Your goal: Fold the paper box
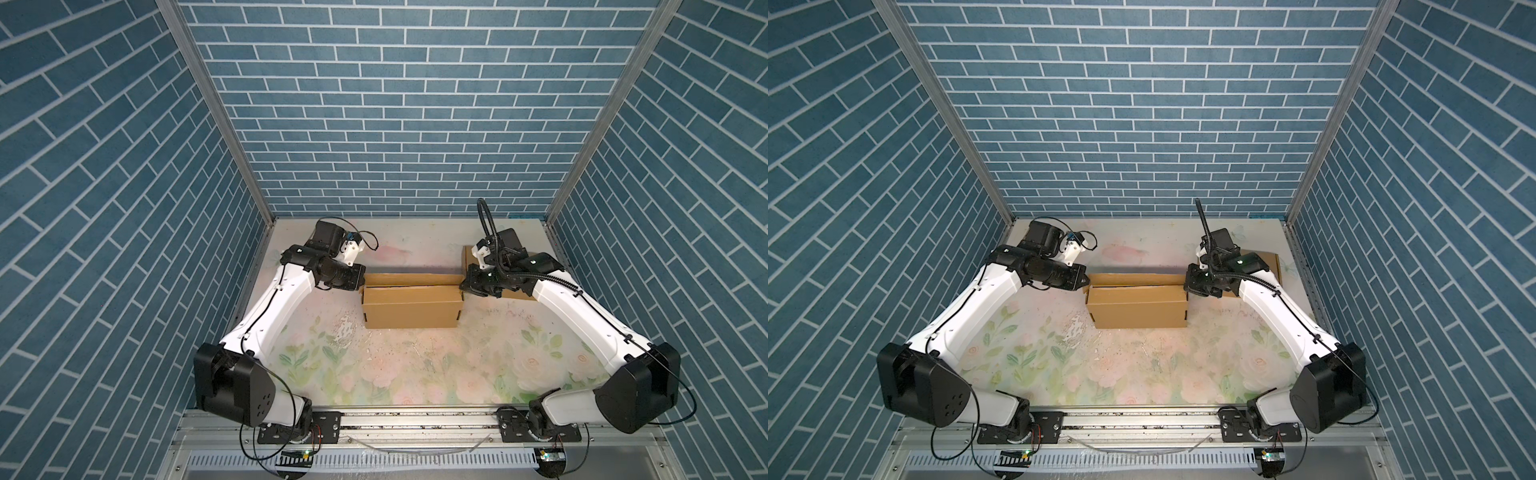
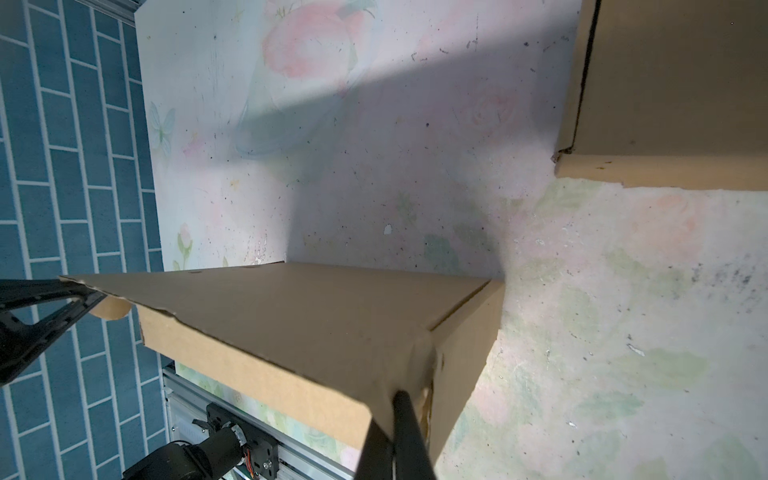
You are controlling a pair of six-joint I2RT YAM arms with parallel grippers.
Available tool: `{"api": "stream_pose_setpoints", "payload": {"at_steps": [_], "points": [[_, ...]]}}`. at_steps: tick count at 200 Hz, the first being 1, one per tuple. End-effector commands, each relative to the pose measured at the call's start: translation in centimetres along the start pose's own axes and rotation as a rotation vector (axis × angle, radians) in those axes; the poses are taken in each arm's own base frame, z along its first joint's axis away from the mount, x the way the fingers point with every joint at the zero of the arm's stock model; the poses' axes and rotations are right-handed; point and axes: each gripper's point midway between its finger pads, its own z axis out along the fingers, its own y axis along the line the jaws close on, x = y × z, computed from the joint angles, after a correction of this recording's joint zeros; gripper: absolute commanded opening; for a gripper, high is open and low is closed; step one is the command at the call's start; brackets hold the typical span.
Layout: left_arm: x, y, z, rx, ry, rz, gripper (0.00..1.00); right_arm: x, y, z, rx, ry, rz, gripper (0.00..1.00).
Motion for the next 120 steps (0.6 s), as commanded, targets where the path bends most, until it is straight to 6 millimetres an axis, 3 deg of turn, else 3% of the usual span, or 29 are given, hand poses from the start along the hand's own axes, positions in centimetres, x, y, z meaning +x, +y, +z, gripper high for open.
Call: {"api": "stream_pose_setpoints", "payload": {"at_steps": [1,120], "points": [[0.3,-0.5,0.4,0.023,-0.011,-0.089,0.00,1.6,-0.9,0.9,0.025,0.050,0.062,0.00],[3.4,0.5,1.8,-0.024,-0.032,-0.142,0.00,1.7,-1.0,1.1,0.022,0.039,0.088,0.00]]}}
